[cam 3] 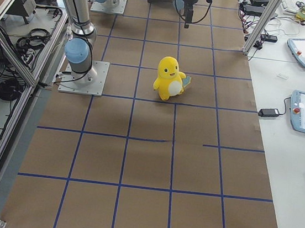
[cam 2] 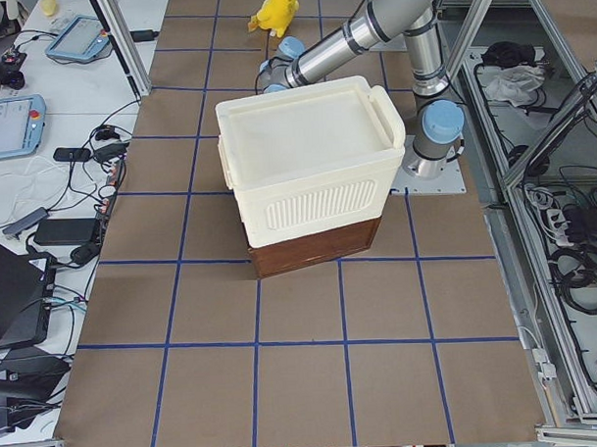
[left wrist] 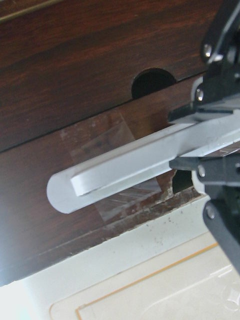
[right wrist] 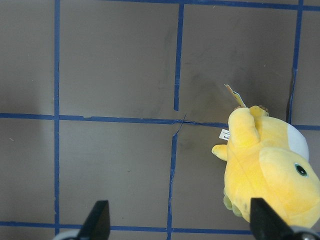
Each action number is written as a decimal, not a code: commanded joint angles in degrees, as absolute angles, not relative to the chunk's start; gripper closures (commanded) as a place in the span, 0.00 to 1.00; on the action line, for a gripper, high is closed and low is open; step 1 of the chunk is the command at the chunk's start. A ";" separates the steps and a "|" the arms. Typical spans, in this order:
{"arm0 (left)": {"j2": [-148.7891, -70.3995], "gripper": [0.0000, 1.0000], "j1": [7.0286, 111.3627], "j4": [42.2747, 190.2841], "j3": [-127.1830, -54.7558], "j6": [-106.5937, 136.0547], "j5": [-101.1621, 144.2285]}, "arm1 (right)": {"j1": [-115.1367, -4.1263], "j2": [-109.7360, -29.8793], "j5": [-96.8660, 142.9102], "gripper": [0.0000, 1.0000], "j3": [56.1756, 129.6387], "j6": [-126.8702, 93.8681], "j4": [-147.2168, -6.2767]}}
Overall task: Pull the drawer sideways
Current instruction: 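Pull the handle with the left gripper, sliding the drawer out toward the plush toy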
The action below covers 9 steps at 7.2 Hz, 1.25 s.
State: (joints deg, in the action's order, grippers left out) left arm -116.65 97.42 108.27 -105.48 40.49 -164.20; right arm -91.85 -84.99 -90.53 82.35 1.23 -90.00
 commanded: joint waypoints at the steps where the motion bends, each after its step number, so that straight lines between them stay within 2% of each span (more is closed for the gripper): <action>1: -116.63 0.81 98.17 107.93 -105.47 40.60 -164.27 | -91.85 -84.99 -90.61 0.00 82.35 1.23 -90.00; 9: -116.63 0.81 100.36 107.49 -105.38 40.78 -164.18 | -91.85 -84.99 -90.53 0.00 82.35 1.23 -90.00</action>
